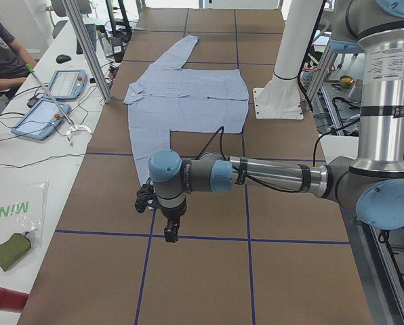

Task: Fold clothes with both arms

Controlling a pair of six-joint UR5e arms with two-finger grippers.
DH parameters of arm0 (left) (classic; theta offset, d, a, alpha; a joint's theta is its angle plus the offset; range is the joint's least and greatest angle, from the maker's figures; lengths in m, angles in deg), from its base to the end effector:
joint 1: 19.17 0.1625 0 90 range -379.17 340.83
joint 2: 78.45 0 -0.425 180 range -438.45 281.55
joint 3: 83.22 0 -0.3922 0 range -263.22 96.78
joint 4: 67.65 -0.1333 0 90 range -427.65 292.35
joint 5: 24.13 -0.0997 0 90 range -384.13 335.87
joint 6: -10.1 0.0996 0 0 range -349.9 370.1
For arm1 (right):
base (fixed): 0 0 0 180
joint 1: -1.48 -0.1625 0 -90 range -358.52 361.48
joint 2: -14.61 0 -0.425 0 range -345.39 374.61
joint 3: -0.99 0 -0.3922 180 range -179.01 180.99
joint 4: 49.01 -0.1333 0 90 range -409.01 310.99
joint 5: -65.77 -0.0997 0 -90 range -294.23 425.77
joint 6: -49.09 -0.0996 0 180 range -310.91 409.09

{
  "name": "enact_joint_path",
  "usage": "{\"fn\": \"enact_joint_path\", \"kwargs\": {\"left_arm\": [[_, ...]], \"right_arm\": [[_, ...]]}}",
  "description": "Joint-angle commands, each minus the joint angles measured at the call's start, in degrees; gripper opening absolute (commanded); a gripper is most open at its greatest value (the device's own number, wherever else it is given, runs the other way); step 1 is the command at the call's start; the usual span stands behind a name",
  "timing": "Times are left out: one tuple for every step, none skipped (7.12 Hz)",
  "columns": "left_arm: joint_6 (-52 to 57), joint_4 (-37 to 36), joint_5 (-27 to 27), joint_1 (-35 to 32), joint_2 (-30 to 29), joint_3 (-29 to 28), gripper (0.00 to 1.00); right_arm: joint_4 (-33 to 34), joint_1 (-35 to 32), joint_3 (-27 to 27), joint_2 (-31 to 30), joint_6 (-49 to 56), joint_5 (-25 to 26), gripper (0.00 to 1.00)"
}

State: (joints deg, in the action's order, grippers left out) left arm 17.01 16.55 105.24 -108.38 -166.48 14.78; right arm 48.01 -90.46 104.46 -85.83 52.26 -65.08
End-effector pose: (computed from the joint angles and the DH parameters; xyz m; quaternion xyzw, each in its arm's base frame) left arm -0.0636 -0.4763 0.6226 0.0199 0.3363 0.0639 0.9394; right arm 0.0820 -0.4063 0.6418 -0.0170 -0.3499 0.0021 0.9366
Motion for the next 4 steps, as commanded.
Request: {"fn": "enact_joint_path", "kwargs": {"left_arm": [[0.2,1.9,0.0,-0.1,-1.2,0.7,1.0],[0.3,2.5,0.1,-0.1,-2.7,1.2,1.0],[0.3,2.6,0.1,-0.1,-3.2,3.4,1.0],[-0.1,2.6,0.0,0.1,-4.3,2.6,1.0]], "right_arm": [[-0.9,0.0,2.1,1.5,0.0,-0.3,1.0],[-0.9,1.1,2.4,2.2,0.1,-0.2,1.0],[-0.8,1.4,3.4,3.7,0.1,-1.2,1.0],[-3.9,2.0,0.6,3.7,0.1,-1.5,1.0]]}}
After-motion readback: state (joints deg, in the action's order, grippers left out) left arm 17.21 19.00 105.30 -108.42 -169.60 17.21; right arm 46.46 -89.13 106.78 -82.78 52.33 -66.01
